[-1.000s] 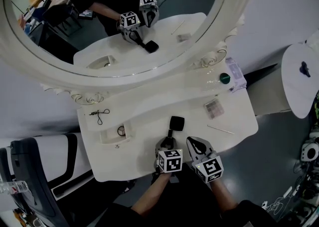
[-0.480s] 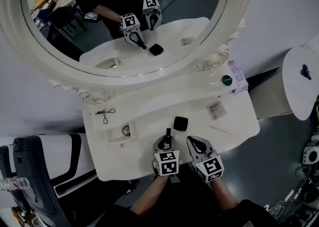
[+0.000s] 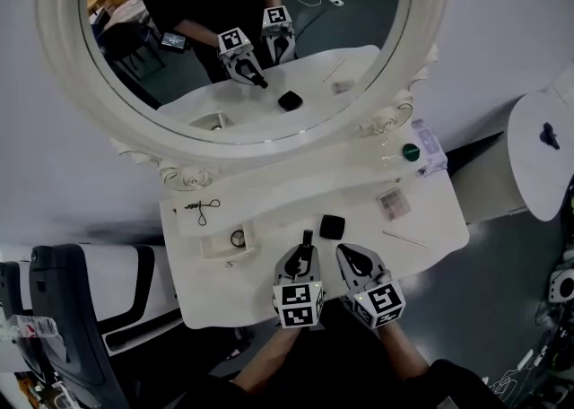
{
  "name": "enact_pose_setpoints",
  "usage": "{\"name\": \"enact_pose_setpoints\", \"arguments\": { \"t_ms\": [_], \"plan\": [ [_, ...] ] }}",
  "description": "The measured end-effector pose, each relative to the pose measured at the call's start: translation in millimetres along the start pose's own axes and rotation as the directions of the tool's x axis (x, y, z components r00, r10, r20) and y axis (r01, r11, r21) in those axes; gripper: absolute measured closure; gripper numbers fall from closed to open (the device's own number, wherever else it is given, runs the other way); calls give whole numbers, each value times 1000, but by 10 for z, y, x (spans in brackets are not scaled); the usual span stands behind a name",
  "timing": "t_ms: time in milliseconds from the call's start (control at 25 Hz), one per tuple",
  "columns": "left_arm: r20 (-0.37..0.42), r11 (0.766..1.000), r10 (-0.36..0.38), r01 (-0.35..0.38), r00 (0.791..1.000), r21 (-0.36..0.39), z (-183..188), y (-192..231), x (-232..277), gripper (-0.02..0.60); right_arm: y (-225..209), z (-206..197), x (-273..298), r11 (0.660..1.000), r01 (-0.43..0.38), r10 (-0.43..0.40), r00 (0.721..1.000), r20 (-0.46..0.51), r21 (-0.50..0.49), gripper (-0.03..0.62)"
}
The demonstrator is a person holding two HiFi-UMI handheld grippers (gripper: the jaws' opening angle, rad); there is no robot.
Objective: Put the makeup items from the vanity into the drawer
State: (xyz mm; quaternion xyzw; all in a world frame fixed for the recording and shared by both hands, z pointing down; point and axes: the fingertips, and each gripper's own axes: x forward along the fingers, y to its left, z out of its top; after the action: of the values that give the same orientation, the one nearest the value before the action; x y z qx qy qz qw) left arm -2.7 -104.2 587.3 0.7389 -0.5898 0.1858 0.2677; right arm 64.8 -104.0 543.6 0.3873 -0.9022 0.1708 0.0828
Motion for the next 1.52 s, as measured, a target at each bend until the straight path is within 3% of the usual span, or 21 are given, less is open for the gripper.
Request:
{"name": "enact_pose_setpoints", "arguments": {
  "t_ms": [480,800,1080,1520],
  "plan": [
    [170,998,-63,61,983,15,506,38,-475,476,224,280,-32,1000,0,2,996,88,-16,571],
    [216,998,-55,55,975,3,566,170,-643,476,439,350,24,999,-30,33,994,100,-36,571],
    [227,1000,-9,15,974,-24,534,389,-780,476,648,341,168,995,-83,88,992,87,-58,571],
    [233,982,158,-129,959,-135,396,999,-1105,476,1184,324,544,965,-243,247,968,40,-99,571]
  ]
}}
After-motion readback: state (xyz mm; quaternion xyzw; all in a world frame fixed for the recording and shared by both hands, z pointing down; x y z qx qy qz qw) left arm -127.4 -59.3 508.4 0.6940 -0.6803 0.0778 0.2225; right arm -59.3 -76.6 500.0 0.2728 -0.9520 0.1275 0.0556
